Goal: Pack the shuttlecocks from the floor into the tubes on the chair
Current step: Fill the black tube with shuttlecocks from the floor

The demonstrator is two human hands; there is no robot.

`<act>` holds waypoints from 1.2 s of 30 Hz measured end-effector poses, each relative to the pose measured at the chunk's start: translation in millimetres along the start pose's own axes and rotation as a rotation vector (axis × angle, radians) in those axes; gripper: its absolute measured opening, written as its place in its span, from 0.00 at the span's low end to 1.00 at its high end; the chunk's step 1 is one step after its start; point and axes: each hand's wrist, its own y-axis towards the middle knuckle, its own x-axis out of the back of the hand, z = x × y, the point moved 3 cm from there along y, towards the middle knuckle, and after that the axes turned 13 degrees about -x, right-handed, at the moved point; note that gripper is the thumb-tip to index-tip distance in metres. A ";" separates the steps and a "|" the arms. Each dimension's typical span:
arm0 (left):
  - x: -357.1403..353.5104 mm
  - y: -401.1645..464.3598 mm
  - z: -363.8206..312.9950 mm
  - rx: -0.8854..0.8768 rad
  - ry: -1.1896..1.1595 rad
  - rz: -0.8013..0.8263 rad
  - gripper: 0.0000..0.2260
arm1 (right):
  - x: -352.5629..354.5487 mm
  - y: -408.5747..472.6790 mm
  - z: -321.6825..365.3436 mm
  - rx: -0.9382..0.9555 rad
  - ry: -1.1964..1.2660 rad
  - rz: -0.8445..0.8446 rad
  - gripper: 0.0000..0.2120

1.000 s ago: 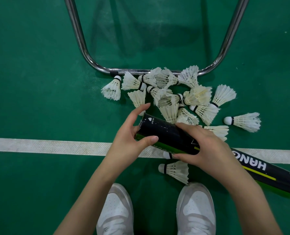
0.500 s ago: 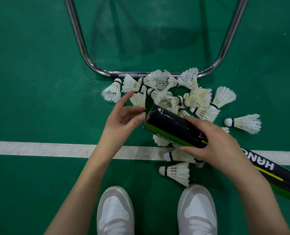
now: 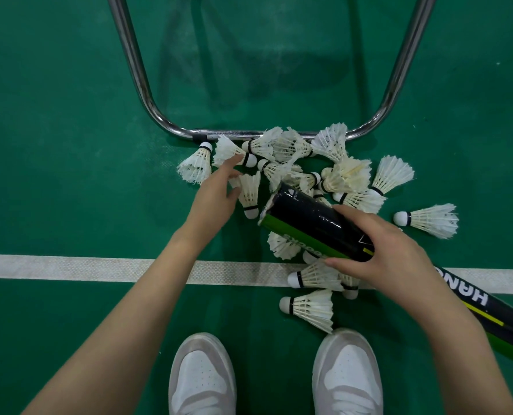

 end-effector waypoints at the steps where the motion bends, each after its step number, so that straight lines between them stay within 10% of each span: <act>1: -0.7 -2.2 -0.8 -0.004 0.004 -0.020 0.22 | -0.2 -0.1 0.2 0.000 0.000 0.002 0.36; 20: 40.7 -46.7 -35.5 0.191 -0.548 -0.527 0.17 | 0.1 -1.7 1.0 -0.002 -0.039 0.005 0.36; 36: 14.3 -55.5 -83.5 0.136 -0.725 -0.156 0.16 | -2.5 -2.7 6.1 -0.008 -0.031 0.026 0.36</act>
